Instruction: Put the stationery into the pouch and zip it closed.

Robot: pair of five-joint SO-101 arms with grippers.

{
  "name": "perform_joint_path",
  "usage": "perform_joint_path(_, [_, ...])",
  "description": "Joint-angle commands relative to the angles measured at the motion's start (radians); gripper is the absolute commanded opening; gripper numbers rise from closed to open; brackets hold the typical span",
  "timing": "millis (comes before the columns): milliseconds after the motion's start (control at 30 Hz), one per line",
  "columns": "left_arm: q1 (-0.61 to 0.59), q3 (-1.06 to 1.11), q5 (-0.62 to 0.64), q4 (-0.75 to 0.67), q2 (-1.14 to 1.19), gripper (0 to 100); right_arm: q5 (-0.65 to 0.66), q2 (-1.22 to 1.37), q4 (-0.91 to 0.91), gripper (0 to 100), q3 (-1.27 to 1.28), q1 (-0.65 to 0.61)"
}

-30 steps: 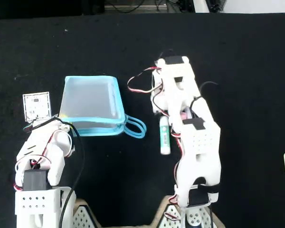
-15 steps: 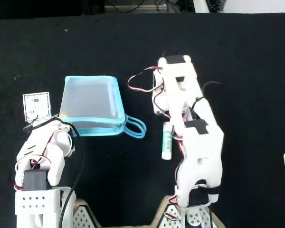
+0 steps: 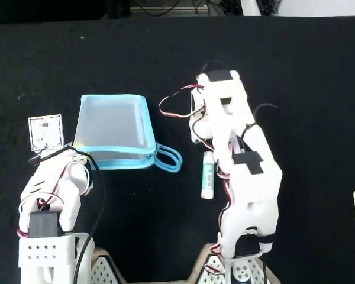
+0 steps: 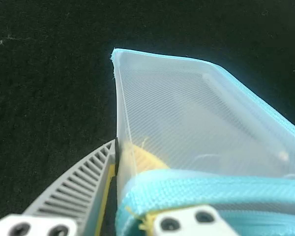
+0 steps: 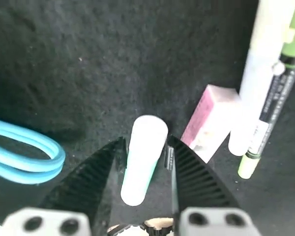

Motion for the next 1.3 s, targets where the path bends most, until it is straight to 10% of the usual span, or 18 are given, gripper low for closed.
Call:
perform_joint_path(0, [-0.018, -0.024, -0.005, -0.02, -0.014, 3, 0.009, 0.019, -0.015, 12.4, -0.021, -0.011])
perform_joint_path(733, [-0.018, -0.027, -0.005, -0.017, -0.014, 3, 0.048, 0.004, -0.012, 1.2, -0.031, -0.018])
perform_joint_path(1267, [-0.018, -0.024, -0.005, -0.018, -0.014, 3, 0.04, -1.001, -0.292, 1.0, 0.524, -0.109])
